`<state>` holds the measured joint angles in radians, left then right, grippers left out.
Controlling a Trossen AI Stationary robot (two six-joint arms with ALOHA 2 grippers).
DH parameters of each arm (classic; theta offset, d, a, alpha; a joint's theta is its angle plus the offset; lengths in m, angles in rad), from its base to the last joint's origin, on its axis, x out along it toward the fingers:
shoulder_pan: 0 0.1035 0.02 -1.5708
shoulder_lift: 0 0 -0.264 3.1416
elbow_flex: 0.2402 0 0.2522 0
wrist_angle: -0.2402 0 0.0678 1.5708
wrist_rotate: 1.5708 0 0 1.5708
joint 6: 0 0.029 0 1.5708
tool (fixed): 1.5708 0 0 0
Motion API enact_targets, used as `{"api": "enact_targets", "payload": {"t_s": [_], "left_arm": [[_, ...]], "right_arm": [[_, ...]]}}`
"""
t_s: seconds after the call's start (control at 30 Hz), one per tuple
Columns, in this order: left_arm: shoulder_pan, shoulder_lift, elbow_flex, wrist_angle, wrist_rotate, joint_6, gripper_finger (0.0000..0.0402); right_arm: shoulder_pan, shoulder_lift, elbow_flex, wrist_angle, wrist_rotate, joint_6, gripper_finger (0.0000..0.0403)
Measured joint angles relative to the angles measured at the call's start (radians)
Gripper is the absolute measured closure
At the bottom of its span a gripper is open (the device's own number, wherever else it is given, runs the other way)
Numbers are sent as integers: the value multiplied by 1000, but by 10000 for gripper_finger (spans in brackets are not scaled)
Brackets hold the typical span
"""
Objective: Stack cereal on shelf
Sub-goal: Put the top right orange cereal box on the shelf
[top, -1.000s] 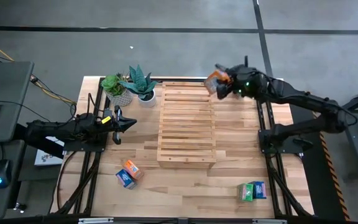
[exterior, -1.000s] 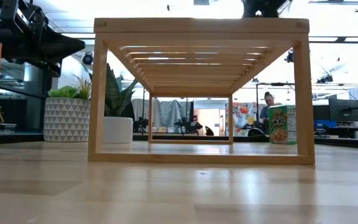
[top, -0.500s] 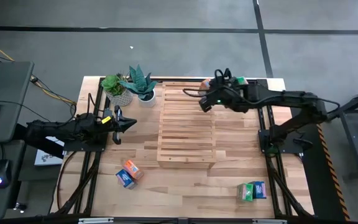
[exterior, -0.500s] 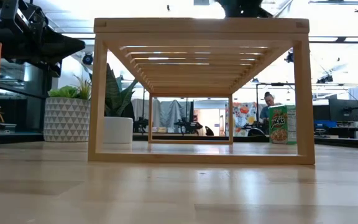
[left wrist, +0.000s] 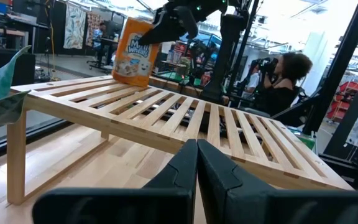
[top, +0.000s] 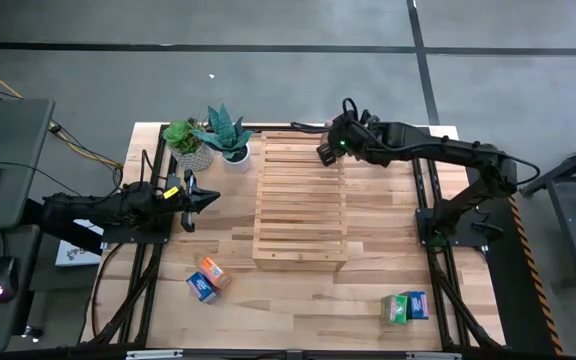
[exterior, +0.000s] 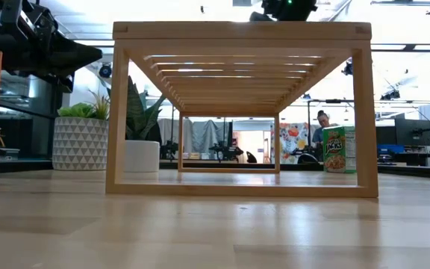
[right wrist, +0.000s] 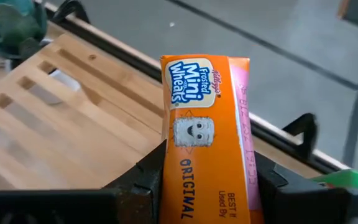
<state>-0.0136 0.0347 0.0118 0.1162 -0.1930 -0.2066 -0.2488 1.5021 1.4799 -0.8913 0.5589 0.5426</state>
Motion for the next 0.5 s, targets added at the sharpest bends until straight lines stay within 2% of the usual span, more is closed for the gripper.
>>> {"api": "enact_targets", "payload": {"t_s": [0.13, 0.5], "left_arm": [[0, 0, 0, 0, 0, 0, 398], [0, 0, 0, 0, 0, 0, 398]], "right_arm": [[-24, -1, 2, 7, -61, -1, 273], [-39, -1, 2, 6, -57, -9, 262]]}}
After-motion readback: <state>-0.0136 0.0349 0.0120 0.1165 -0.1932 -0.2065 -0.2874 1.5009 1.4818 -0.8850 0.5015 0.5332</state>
